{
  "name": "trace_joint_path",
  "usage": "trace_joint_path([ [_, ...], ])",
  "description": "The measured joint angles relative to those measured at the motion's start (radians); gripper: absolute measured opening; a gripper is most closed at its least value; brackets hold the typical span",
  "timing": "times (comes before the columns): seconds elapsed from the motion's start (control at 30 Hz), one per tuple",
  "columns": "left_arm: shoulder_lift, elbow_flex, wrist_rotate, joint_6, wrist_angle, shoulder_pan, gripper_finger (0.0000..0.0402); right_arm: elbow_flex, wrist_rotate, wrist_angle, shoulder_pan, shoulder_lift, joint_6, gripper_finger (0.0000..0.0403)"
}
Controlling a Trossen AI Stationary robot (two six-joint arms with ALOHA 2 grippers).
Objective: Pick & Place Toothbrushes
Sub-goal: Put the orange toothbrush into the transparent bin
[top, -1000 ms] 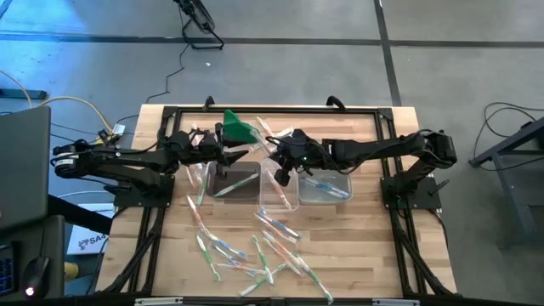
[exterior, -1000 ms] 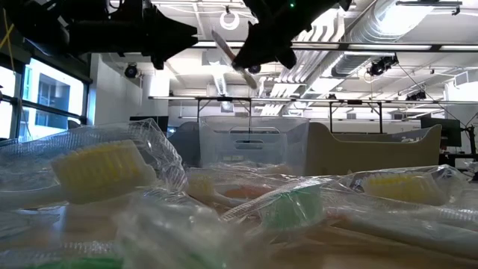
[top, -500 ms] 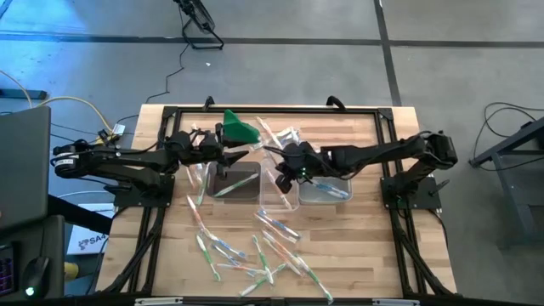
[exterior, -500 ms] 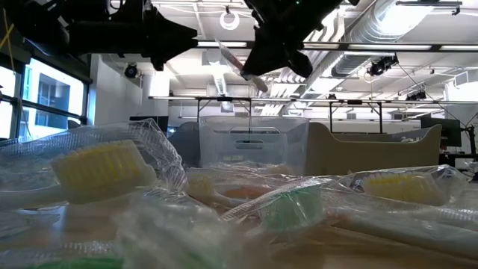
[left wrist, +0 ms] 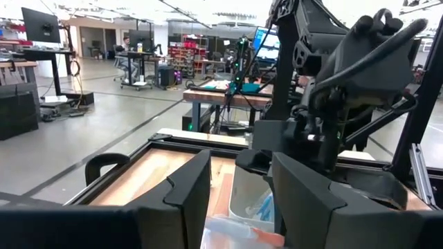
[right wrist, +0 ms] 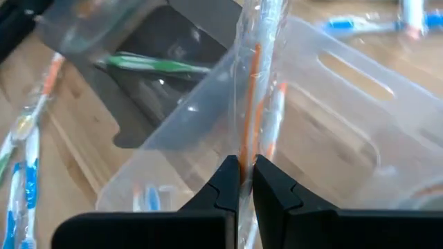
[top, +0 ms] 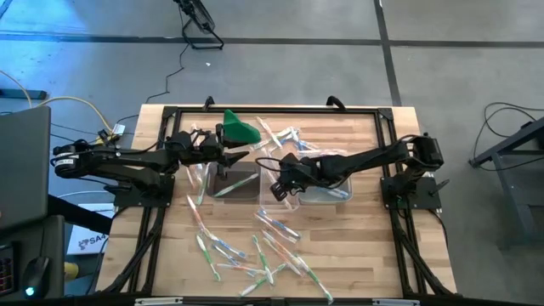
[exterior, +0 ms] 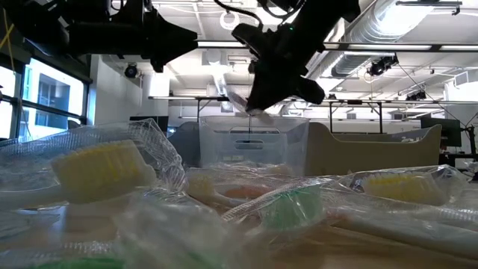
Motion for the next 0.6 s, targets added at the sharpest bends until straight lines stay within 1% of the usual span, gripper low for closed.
trace_joint_path([
  [0.2,0.000,0.000,0.000,-0.003,-0.018,0.000,0.0152,0.000,-0.023,-0.070,-0.001,0.009,0.074,0.0013],
  [0.27,0.000,0.000,0.001,-0.003,-0.034,0.000,0.0152,0.000,-0.035,-0.076,-0.001,0.016,0.076,0.0013],
  [0.5,0.000,-0.001,0.001,-0.003,-0.051,0.000,0.0152,-0.001,-0.127,-0.069,-0.001,0.056,0.048,0.0013],
  [0.6,0.000,-0.001,0.001,-0.003,-0.051,0.000,0.0152,0.000,-0.135,-0.076,-0.001,0.068,0.046,0.0013],
])
